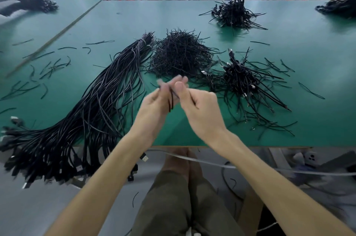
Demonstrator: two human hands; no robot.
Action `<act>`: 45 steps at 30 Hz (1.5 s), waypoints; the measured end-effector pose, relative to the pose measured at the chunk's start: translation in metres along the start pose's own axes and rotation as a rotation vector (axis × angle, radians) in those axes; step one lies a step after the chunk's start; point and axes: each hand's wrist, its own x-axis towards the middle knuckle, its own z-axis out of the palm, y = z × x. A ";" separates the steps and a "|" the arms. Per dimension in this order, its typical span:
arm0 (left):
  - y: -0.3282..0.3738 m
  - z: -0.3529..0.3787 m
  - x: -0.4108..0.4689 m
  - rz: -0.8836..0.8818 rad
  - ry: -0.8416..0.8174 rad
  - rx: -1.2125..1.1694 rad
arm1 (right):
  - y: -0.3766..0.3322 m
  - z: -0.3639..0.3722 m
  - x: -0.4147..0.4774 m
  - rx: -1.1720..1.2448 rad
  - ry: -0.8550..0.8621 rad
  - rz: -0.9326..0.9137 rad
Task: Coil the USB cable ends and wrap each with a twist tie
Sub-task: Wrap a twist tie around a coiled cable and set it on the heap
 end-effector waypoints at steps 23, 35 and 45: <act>0.019 -0.003 0.000 -0.161 0.119 -0.776 | 0.012 0.014 -0.020 -0.266 0.113 -0.150; 0.009 0.005 -0.007 -0.119 0.072 -0.574 | 0.001 0.004 -0.016 -0.058 -0.302 0.012; -0.003 -0.010 -0.020 -0.172 0.034 -0.483 | 0.008 -0.003 -0.016 0.087 -0.380 0.120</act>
